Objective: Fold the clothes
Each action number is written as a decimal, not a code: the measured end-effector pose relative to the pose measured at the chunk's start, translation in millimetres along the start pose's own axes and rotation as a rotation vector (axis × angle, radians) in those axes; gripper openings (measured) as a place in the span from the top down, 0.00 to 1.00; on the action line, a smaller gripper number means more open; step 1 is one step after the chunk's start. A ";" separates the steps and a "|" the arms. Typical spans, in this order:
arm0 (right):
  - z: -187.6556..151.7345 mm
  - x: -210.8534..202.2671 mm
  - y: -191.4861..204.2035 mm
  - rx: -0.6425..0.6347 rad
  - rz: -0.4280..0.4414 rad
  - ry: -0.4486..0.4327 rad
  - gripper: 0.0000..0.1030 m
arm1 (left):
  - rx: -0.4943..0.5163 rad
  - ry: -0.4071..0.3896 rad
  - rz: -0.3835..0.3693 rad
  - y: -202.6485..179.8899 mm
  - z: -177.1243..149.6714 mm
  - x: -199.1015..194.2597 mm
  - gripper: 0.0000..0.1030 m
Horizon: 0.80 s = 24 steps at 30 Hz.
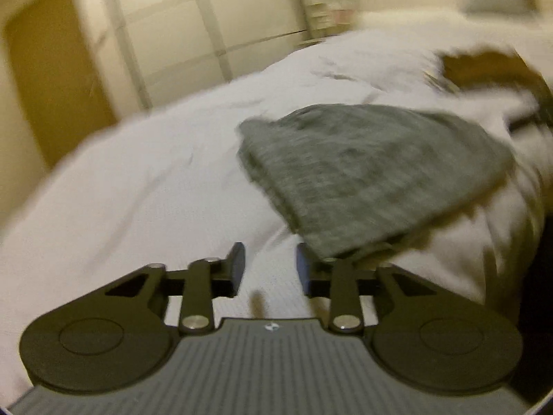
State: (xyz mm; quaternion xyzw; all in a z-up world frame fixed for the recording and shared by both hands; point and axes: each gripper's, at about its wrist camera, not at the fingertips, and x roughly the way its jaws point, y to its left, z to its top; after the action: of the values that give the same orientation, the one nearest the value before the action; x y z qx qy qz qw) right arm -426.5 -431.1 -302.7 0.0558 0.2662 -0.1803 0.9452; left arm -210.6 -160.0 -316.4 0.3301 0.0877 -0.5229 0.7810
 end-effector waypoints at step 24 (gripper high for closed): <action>-24.5 77.4 139.2 -0.857 -0.120 -0.062 0.51 | 0.409 0.003 0.022 -52.5 14.7 57.9 0.95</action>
State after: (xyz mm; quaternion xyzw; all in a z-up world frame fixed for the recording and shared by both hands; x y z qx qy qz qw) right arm -325.4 -321.0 -362.7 -0.3626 0.2912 -0.1099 0.8784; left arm -234.2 -225.2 -355.3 0.4836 -0.0225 -0.5207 0.7032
